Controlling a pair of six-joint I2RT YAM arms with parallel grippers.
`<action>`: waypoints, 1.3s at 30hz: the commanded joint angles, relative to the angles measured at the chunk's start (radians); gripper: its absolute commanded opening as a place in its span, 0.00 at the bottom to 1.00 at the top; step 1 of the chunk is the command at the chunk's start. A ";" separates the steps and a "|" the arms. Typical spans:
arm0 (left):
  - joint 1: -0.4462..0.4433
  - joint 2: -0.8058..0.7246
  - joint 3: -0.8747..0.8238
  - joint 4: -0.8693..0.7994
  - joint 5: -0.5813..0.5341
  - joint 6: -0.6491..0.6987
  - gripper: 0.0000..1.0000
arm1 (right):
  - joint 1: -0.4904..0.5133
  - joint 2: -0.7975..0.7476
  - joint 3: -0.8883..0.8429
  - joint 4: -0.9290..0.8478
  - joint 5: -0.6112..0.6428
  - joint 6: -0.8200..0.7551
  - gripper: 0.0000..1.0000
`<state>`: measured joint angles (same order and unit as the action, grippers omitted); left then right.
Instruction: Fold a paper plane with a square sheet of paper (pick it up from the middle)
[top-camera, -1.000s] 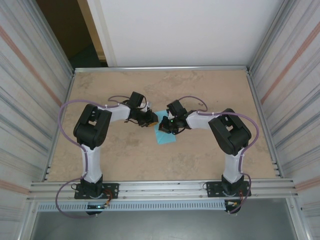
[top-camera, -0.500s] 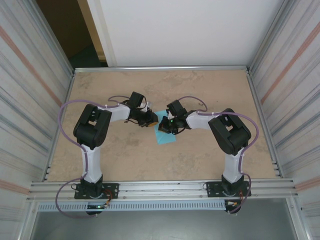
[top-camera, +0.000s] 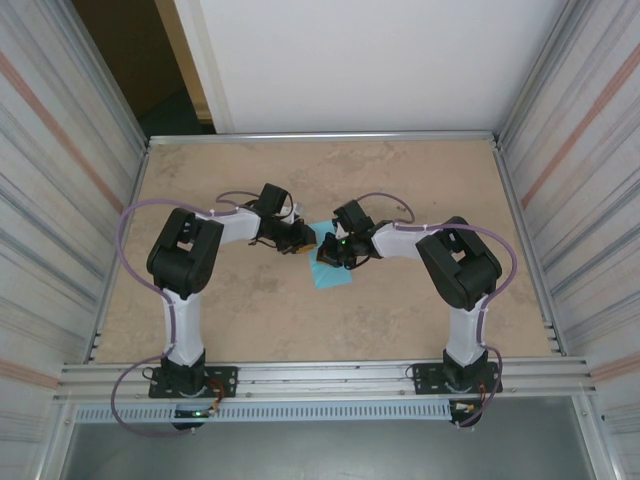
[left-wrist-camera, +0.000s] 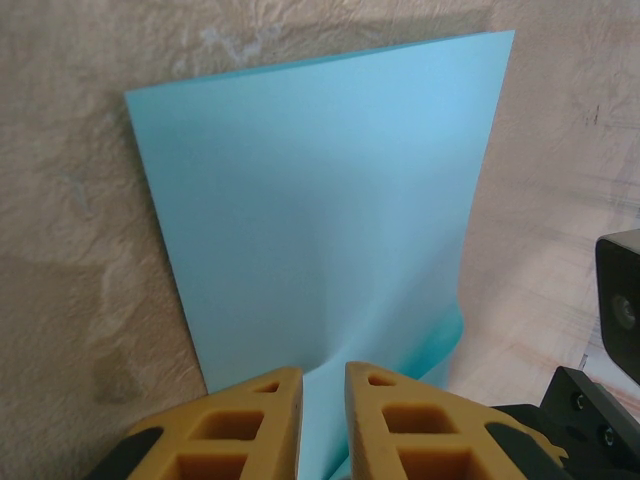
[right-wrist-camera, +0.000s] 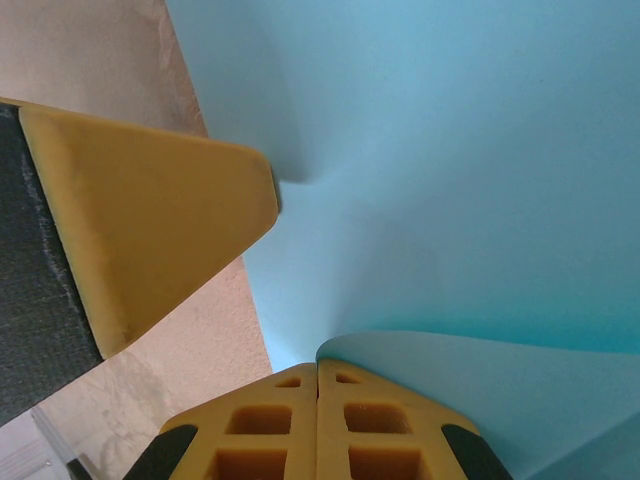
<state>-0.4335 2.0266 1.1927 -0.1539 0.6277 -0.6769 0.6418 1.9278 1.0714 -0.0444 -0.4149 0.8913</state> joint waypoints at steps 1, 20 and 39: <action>-0.010 0.044 -0.041 -0.065 -0.036 0.017 0.20 | 0.001 0.016 0.016 0.007 0.015 0.029 0.00; -0.010 0.040 -0.045 -0.065 -0.036 0.017 0.20 | -0.001 0.023 0.007 0.005 0.019 0.036 0.00; -0.010 0.037 -0.047 -0.064 -0.040 0.014 0.20 | -0.002 0.031 -0.001 -0.011 0.042 0.038 0.00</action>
<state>-0.4328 2.0266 1.1889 -0.1482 0.6277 -0.6769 0.6411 1.9312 1.0714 -0.0341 -0.4061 0.9100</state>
